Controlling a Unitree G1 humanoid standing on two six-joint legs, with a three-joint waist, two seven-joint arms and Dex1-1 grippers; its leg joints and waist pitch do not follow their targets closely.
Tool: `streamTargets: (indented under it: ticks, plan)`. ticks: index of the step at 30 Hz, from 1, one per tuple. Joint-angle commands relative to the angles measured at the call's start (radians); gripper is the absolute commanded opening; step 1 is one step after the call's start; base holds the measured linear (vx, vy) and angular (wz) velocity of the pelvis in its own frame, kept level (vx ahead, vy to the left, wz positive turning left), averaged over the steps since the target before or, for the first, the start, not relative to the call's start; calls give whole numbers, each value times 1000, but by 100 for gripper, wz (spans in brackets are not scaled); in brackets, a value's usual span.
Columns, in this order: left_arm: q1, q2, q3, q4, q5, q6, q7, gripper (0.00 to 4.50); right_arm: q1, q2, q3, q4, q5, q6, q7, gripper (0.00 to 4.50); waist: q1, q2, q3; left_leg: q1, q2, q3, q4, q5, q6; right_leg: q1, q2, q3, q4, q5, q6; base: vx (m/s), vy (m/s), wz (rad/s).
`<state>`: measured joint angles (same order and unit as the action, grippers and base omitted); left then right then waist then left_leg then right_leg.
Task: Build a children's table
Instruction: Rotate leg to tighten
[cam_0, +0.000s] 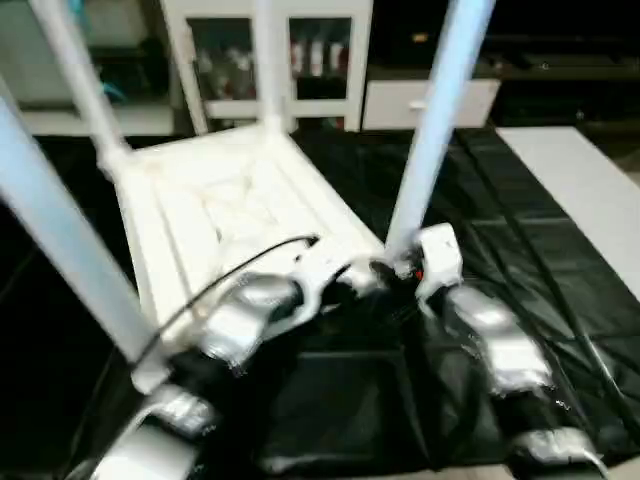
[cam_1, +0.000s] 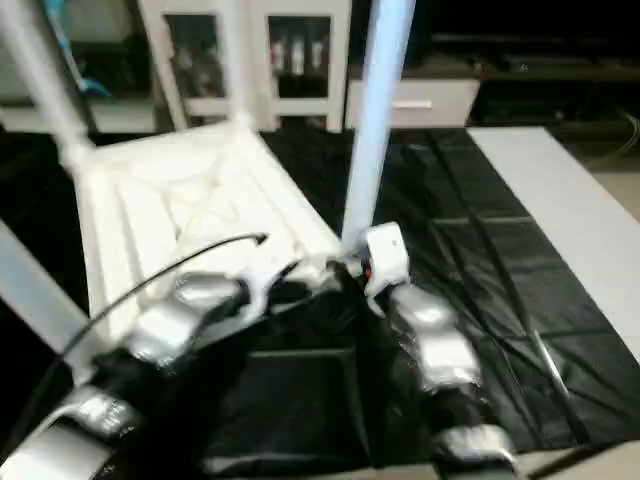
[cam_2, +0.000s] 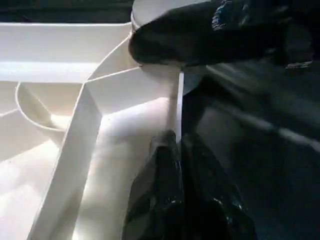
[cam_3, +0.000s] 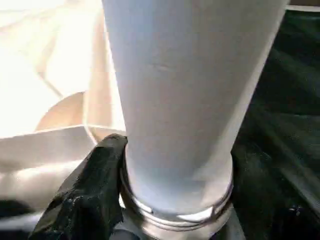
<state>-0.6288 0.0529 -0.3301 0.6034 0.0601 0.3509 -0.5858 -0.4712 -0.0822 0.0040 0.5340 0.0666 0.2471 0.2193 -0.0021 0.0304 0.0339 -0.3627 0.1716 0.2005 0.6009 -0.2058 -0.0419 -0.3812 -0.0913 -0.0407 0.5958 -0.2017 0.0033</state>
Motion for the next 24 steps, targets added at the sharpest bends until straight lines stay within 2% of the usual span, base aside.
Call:
streamTargets:
  ticks: [1,4,5,11,14,15,17,19,20,21,23,24]
  plan:
    - [-10,-24,18,104,29,-6,144,0,-14,48,98,37,-50,-8,-15,273,-2,-7,-42,14,48,-35,-90,-326,-16,12,-51,32,-94,-344,-178,0,0,0]
    - [-27,-36,19,135,41,-24,176,0,-53,88,35,85,-7,-4,-68,272,3,-8,-45,5,48,-33,-89,-285,13,19,-55,33,-90,-299,-185,0,0,0]
    - [-30,-39,21,139,42,-27,178,0,-62,97,27,94,-4,-9,-77,272,3,-8,-45,5,48,-33,-89,-285,13,19,-55,33,-90,-299,-185,0,0,0]
    - [-37,-33,23,162,51,-71,158,0,-76,115,34,112,-29,-51,-76,272,7,-8,-46,4,50,-31,-89,-257,30,21,-56,32,-87,-269,-194,0,0,0]
    - [-9,6,3,109,46,-76,82,0,-53,78,39,51,-16,-69,-13,272,7,-8,-45,4,51,-32,-90,-269,30,20,-57,32,-89,-295,-189,0,0,0]
    - [-2,17,-2,98,47,-72,67,0,-46,69,38,34,-11,-64,3,307,9,-8,-46,4,53,-31,-90,-263,33,21,-57,32,-88,-286,-188,0,0,0]
    - [11,33,-11,77,47,-79,37,0,-33,51,41,4,-5,-58,31,342,10,-7,-46,2,54,-30,-90,-240,41,24,-56,32,-84,-247,-195,0,0,0]
    - [48,80,-34,18,44,-101,-54,0,-2,2,49,-68,16,-36,121,348,9,-8,-46,0,54,-30,-90,-232,51,27,-56,32,-82,-225,-201,0,0,0]
    - [56,90,-40,6,44,-108,-73,0,3,-7,49,-80,19,-31,134,362,9,-7,-46,-5,56,-31,-90,-215,60,30,-56,32,-78,-204,-200,0,0,0]
    - [58,92,-42,2,44,-110,-78,0,5,-9,50,-83,19,-29,138,377,8,-5,-47,-4,57,-32,-91,-208,62,30,-56,32,-76,-195,-204,0,0,0]
    - [106,170,-76,-90,28,-114,-203,0,45,-93,66,-179,72,34,296,387,8,-9,-48,-2,60,-31,-88,-196,70,33,-55,33,-73,-169,-215,0,0,0]
    - [123,196,-82,-126,18,-99,-243,0,64,-134,83,-221,88,61,371,406,9,-5,-47,0,63,-30,-88,-188,77,28,-55,35,-69,-143,-227,0,0,0]
